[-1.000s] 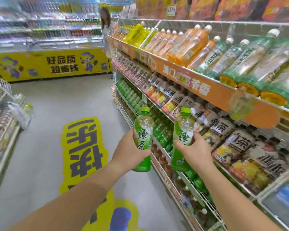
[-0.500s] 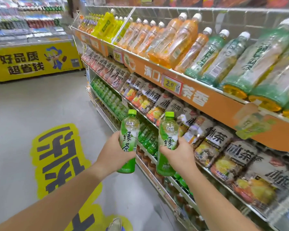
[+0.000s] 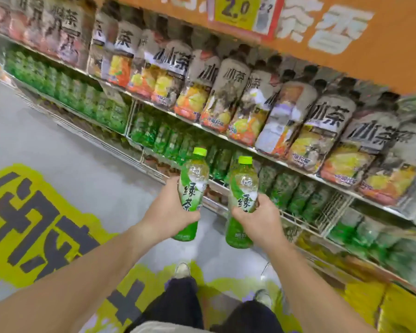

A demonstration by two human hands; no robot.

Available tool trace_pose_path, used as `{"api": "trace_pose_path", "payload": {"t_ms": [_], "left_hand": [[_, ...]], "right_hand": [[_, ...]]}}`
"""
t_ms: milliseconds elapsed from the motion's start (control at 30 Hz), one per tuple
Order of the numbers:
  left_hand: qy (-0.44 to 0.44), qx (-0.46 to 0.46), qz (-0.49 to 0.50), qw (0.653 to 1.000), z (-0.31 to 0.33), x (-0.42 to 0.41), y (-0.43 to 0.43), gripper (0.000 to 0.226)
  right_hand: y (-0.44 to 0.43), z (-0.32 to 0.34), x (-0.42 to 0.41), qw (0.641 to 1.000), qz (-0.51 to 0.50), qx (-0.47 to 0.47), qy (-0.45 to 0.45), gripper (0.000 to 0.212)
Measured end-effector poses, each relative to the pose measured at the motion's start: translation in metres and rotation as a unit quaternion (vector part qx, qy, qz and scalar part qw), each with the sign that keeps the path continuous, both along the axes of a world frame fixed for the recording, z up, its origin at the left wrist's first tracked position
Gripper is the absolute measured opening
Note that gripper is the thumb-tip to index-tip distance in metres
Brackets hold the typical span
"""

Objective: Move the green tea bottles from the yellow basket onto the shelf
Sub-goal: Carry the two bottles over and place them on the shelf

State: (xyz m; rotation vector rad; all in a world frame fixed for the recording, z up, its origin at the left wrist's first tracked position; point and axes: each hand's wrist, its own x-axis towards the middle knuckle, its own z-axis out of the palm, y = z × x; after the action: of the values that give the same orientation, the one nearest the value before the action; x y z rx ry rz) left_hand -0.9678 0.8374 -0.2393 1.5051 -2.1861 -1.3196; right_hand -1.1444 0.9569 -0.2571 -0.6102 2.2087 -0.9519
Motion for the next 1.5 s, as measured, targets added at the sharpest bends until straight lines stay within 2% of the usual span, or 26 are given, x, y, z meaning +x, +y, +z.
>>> {"api": "trace_pose_path", "payload": {"t_ms": [133, 267, 433, 567, 667, 800, 900, 1033, 1133, 1367, 1500], "left_hand": [[-0.027, 0.027, -0.044, 0.998, -0.047, -0.019, -0.009, 0.063], [-0.052, 0.030, -0.078, 0.995, -0.099, -0.060, -0.007, 0.067], [-0.070, -0.022, -0.115, 0.991, -0.155, -0.129, 0.005, 0.065], [-0.049, -0.037, -0.139, 0.988, -0.204, -0.189, 0.017, 0.062], [-0.011, -0.048, -0.157, 0.986, -0.233, -0.231, 0.028, 0.061], [0.040, -0.049, -0.182, 0.981, -0.265, -0.284, 0.042, 0.060], [0.078, -0.054, -0.208, 0.974, -0.282, -0.322, 0.052, 0.055], [0.063, -0.076, -0.155, 0.983, -0.298, -0.354, 0.064, 0.046], [0.081, -0.054, -0.169, 0.981, -0.311, -0.366, 0.076, 0.047], [0.094, -0.101, -0.157, 0.978, -0.339, -0.390, 0.095, 0.037], [0.077, -0.096, -0.120, 0.985, -0.345, -0.400, 0.106, 0.047]], "right_hand": [[0.010, -0.052, -0.002, 0.998, -0.045, 0.033, -0.004, 0.043], [0.027, -0.100, -0.031, 0.995, -0.089, 0.050, -0.015, 0.033], [0.051, -0.157, -0.088, 0.990, -0.133, 0.049, -0.001, 0.020], [0.065, -0.193, -0.138, 0.986, -0.152, 0.059, 0.024, 0.022], [0.078, -0.214, -0.174, 0.983, -0.168, 0.065, 0.038, 0.029], [0.086, -0.235, -0.221, 0.976, -0.198, 0.065, 0.054, 0.025], [0.089, -0.248, -0.250, 0.972, -0.217, 0.059, 0.076, 0.032], [0.089, -0.264, -0.276, 0.975, -0.218, 0.015, 0.047, 0.029], [0.085, -0.280, -0.289, 0.974, -0.221, -0.004, 0.048, 0.034], [0.085, -0.304, -0.309, 0.970, -0.238, -0.011, 0.045, 0.033], [0.086, -0.312, -0.314, 0.968, -0.241, -0.017, 0.065, 0.036]]}}
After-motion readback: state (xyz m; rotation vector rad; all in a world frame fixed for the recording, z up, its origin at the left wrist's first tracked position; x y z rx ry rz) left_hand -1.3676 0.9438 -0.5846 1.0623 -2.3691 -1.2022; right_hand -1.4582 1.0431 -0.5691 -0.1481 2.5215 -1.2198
